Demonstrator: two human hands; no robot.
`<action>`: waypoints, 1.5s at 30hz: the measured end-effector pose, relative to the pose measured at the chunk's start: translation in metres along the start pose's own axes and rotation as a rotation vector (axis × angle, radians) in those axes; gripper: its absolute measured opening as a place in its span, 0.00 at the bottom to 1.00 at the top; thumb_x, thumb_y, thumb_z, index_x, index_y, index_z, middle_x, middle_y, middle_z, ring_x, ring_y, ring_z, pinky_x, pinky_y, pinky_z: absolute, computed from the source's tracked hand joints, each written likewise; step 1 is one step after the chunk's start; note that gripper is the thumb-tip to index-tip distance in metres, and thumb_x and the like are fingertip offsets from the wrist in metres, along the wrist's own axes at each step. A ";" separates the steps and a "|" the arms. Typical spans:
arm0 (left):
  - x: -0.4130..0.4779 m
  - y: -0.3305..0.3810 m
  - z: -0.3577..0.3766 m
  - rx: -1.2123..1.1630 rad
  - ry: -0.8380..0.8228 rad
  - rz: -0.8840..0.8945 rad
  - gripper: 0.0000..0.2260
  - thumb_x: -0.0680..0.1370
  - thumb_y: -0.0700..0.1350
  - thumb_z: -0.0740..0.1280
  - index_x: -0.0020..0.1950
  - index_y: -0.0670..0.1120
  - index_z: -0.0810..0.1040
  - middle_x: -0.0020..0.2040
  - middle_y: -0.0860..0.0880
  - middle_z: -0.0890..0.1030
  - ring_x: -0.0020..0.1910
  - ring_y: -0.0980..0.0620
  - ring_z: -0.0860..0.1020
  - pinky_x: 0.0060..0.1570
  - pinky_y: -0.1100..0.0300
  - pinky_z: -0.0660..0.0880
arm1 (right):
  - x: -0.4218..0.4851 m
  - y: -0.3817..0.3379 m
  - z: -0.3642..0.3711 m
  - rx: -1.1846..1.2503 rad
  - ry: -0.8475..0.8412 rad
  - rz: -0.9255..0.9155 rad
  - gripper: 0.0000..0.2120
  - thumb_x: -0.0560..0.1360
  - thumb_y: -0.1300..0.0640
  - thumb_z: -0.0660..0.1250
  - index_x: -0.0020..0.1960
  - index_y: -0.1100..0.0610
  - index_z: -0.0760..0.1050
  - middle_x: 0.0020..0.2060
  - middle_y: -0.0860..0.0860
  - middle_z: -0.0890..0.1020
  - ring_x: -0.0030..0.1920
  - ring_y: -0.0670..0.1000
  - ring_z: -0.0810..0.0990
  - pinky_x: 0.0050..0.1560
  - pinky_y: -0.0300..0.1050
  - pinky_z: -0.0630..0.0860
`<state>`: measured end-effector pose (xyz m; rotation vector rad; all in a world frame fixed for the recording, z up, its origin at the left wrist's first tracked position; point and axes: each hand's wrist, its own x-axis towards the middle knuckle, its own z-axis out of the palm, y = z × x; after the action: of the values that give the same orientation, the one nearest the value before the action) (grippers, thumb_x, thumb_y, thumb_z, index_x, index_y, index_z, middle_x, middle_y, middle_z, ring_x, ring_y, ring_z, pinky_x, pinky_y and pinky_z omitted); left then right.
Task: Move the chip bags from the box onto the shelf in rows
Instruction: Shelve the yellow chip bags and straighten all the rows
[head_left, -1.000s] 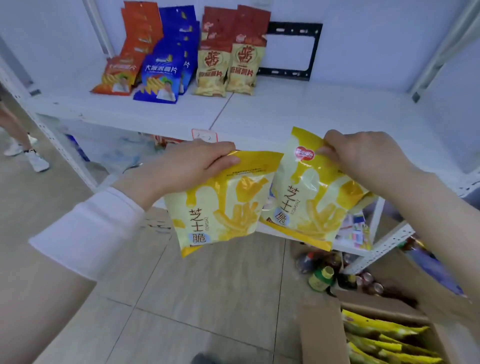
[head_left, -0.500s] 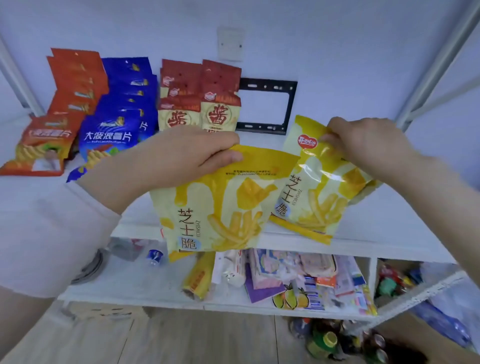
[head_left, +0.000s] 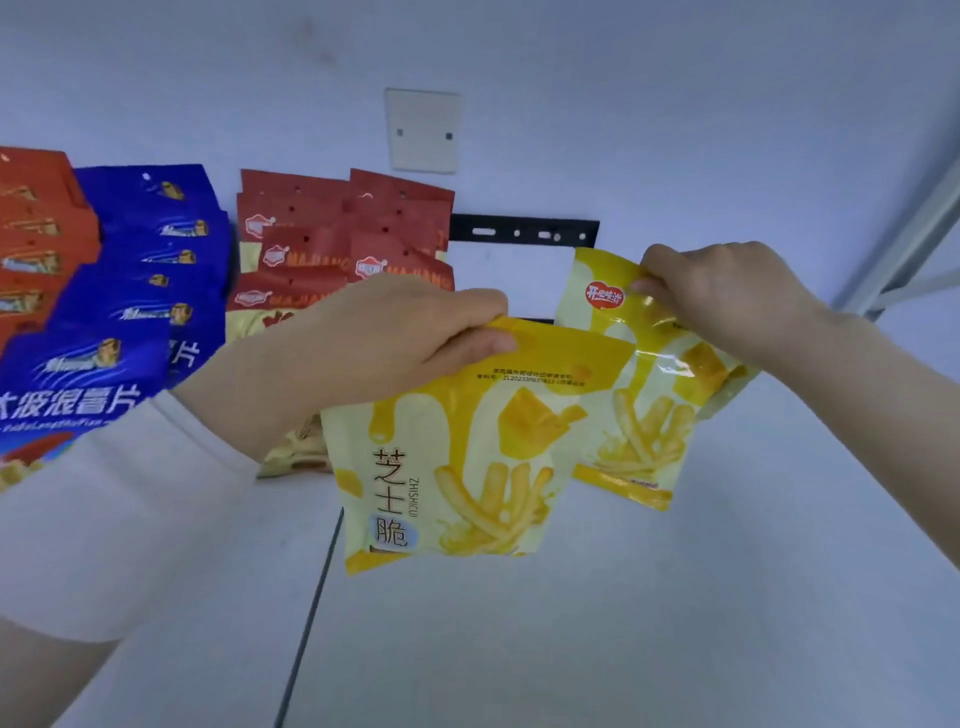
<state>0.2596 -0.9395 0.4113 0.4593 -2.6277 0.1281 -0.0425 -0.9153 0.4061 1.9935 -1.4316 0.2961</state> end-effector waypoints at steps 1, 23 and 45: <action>0.014 -0.008 0.008 0.012 0.012 0.013 0.13 0.78 0.57 0.49 0.39 0.51 0.60 0.22 0.53 0.63 0.19 0.61 0.59 0.22 0.68 0.53 | 0.008 0.012 0.011 0.012 0.005 -0.009 0.15 0.75 0.54 0.62 0.38 0.66 0.70 0.18 0.58 0.69 0.16 0.57 0.68 0.26 0.36 0.57; 0.185 -0.177 0.142 0.076 0.030 0.008 0.14 0.78 0.56 0.50 0.39 0.49 0.61 0.24 0.58 0.58 0.20 0.60 0.60 0.24 0.66 0.51 | 0.102 0.126 0.168 0.122 0.029 -0.136 0.18 0.76 0.50 0.53 0.38 0.63 0.69 0.20 0.54 0.71 0.16 0.56 0.67 0.30 0.30 0.49; 0.194 -0.212 0.159 0.462 0.185 -0.060 0.13 0.74 0.50 0.61 0.47 0.41 0.75 0.42 0.41 0.77 0.41 0.41 0.76 0.37 0.52 0.71 | 0.113 0.109 0.195 -0.123 0.136 -0.012 0.17 0.74 0.51 0.61 0.51 0.65 0.74 0.43 0.63 0.76 0.42 0.62 0.74 0.38 0.51 0.68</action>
<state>0.1014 -1.2233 0.3622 0.6426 -2.3897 0.7313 -0.1357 -1.1430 0.3596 1.8463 -1.3208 0.3237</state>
